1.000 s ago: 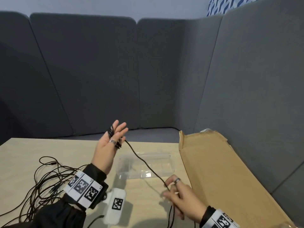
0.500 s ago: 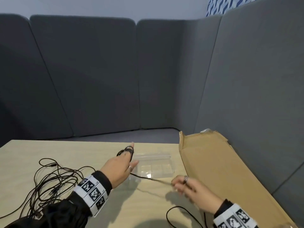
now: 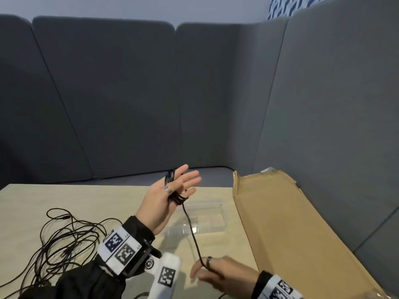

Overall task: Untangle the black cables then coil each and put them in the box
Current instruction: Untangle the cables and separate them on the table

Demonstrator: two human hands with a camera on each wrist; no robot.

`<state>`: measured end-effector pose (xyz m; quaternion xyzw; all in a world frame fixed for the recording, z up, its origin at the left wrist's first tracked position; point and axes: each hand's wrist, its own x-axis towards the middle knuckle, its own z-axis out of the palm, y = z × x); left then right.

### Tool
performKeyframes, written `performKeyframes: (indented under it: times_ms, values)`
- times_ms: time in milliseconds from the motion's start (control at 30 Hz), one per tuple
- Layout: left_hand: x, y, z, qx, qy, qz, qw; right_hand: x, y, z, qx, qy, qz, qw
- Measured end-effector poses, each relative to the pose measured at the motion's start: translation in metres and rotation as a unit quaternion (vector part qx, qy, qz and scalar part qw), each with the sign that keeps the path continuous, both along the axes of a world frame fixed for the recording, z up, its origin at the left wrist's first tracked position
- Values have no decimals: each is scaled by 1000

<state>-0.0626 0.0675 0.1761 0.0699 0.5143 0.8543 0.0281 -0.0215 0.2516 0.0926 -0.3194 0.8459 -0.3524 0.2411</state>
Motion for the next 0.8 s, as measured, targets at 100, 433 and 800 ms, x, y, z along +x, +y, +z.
performKeyframes:
  times_ms: [100, 433, 800]
  values:
    - [-1, -9, -14, -361, 65, 12, 930, 2, 2, 10, -57, 39, -19, 997]
    - [20, -3, -28, -344, -14, -290, 893, -45, 21, 30, -87, 211, -285, 931]
    - [-2, -13, -33, -229, 17, 68, 971, -9, -13, 7, -51, -98, -54, 992]
